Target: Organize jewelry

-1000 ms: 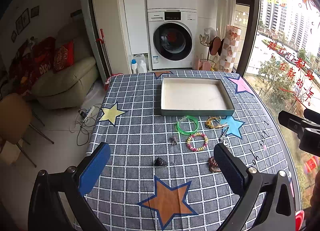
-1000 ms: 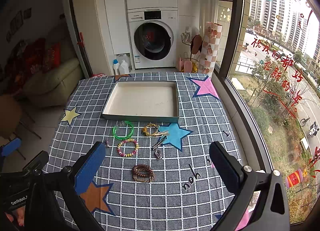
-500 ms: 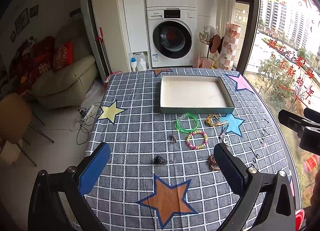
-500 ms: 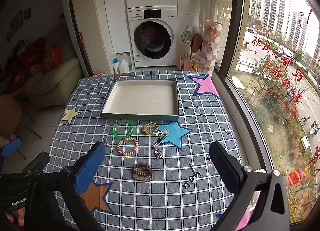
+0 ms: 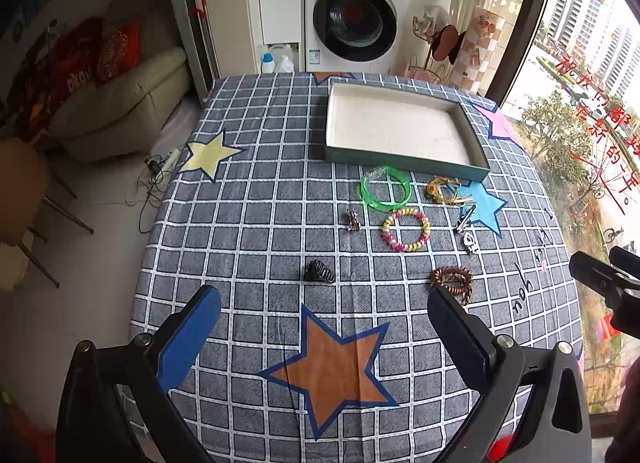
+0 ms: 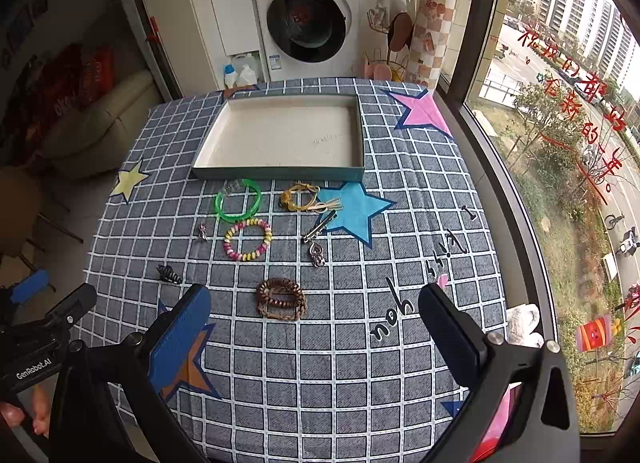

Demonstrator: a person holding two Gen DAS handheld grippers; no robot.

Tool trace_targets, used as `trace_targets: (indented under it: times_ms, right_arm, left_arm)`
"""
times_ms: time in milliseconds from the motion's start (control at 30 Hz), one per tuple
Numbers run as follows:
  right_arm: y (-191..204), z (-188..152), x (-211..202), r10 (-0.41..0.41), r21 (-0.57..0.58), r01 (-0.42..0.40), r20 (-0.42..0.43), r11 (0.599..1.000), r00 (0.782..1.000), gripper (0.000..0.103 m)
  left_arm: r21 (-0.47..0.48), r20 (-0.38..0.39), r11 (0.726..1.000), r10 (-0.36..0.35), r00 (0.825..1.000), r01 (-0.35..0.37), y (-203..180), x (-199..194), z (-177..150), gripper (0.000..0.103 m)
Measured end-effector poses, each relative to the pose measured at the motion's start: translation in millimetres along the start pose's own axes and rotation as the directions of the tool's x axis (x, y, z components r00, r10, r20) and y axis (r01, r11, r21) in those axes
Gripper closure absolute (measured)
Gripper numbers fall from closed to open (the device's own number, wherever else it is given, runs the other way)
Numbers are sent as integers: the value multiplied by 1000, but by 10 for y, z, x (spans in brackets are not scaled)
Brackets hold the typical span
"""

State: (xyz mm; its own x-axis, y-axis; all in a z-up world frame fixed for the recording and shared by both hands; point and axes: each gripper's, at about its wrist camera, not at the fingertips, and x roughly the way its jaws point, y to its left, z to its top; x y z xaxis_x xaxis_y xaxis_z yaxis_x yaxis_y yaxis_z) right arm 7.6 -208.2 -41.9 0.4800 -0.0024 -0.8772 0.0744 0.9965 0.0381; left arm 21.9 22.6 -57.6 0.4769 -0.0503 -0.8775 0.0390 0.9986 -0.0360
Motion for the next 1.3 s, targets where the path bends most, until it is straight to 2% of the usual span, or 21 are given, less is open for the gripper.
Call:
trace_targets:
  times_ms: [167,300,533,767,933,1000,1067,1167,1233,1300]
  right_arm:
    - [-57,-100,396,8,16,-6,-115,1000,993,0]
    - [-82,-129,703,14,21,-11,-174,1000,985,0]
    - [-67,-128,1199,41,-9,-45,-236,999,971,0]
    - [-32,-105,1537,85,-61,-104,-258,993,962,2]
    - [0,-91,1702,110,-98,-142,-274,985,955,14]
    - [10,-86,1751,125,-108,-161,-283,981,951,24]
    - [25,-88,1796,136,-117,-177,-295,977,946,28]
    - [64,-92,1850,151,-137,-200,-306,970,940,38]
    - [102,-97,1890,157,-153,-213,-315,965,936,43]
    - [142,-103,1924,166,-164,-227,-319,960,933,60]
  left_arm:
    - [-36,-79,999,-19,997,16,59,400,-21,0]
    - [-53,-95,998,-33,995,28,91,653,-14,0]
    - [-72,-117,997,-26,993,18,112,1082,17,0]
    - [-72,-129,997,-23,991,14,102,1408,22,1]
    - [-64,-135,998,-16,991,7,81,1557,28,2]
    - [-62,-138,998,-13,990,4,71,1594,34,2]
    - [-62,-140,998,-15,990,6,63,1626,49,2]
    - [-54,-155,999,-13,988,5,42,1691,68,15]
    - [-56,-159,998,-6,987,-3,50,1729,67,17]
    - [-48,-162,999,-2,987,-6,33,1754,65,27]
